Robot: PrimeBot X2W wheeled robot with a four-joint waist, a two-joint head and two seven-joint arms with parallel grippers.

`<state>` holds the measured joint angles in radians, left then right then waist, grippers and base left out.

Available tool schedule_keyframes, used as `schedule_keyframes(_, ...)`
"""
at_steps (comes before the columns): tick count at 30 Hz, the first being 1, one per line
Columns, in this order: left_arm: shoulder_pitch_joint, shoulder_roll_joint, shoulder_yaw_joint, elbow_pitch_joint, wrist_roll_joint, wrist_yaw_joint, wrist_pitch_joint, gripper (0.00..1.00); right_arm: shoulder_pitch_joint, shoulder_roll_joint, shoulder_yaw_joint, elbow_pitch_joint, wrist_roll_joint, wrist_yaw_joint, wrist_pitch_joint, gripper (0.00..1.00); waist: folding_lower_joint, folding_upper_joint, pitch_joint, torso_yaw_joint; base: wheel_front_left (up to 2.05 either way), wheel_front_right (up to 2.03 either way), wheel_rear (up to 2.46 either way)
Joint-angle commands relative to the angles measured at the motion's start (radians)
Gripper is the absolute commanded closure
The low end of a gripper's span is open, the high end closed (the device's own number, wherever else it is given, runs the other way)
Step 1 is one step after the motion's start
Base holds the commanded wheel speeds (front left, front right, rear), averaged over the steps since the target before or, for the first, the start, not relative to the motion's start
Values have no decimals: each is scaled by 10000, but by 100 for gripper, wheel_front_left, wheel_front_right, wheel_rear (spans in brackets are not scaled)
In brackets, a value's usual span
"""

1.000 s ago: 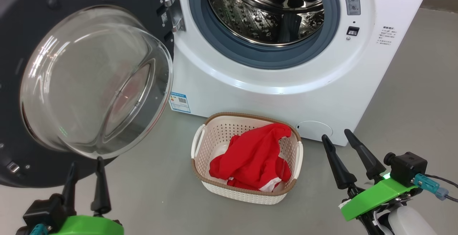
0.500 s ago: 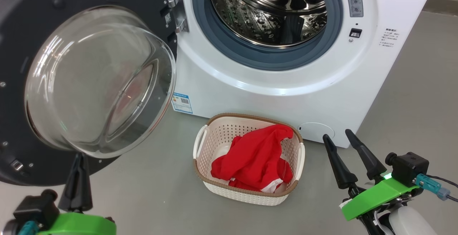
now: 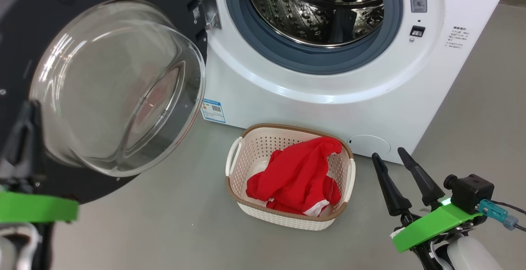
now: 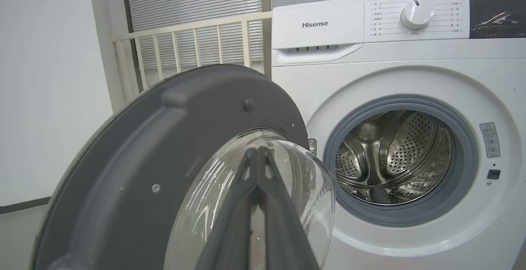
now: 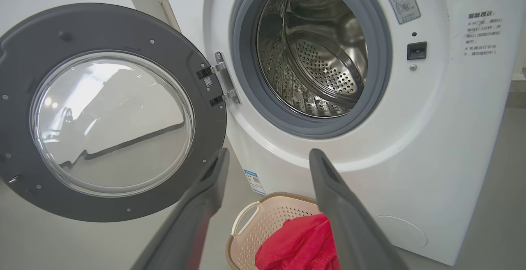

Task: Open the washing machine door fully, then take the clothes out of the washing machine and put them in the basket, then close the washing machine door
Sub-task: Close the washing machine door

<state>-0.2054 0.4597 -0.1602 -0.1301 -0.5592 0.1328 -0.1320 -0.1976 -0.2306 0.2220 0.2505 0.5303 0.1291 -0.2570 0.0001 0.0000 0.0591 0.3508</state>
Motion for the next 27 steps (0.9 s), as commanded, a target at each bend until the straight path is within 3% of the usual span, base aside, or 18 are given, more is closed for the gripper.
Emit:
schedule_keyframes(1, -667, 536, 648, -403, -206, -78, 156, 100, 13, -50, 173, -266, -40, 16, -48, 0, -1, 0, 37, 7, 0, 0, 0)
schedule_keyframes(5, -1087, 801, 1333, -727, -1075, -198, 620, 100, 15, -32, 168, -269, -52, 16, -48, 0, -1, 0, 92, 11, 0, 0, 0)
schedule_keyframes(12, -1950, 1316, 2530, 33, -2722, -831, 1076, 100, -40, -26, 212, -281, -53, 16, -48, 0, -1, 0, 172, -20, 0, 0, 0)
schedule_keyframes(17, -2745, 1524, 3393, 1302, -4246, -1118, 1684, 100, -104, -30, 261, -287, -62, 16, -48, 0, -1, 0, 281, -72, 0, 0, 0)
schedule_keyframes(27, -3948, 1867, 4905, 4737, -6636, -1050, 2918, 100, -294, 13, 342, -305, -93, 16, -48, 0, -1, 0, 636, -292, 0, 0, 0)
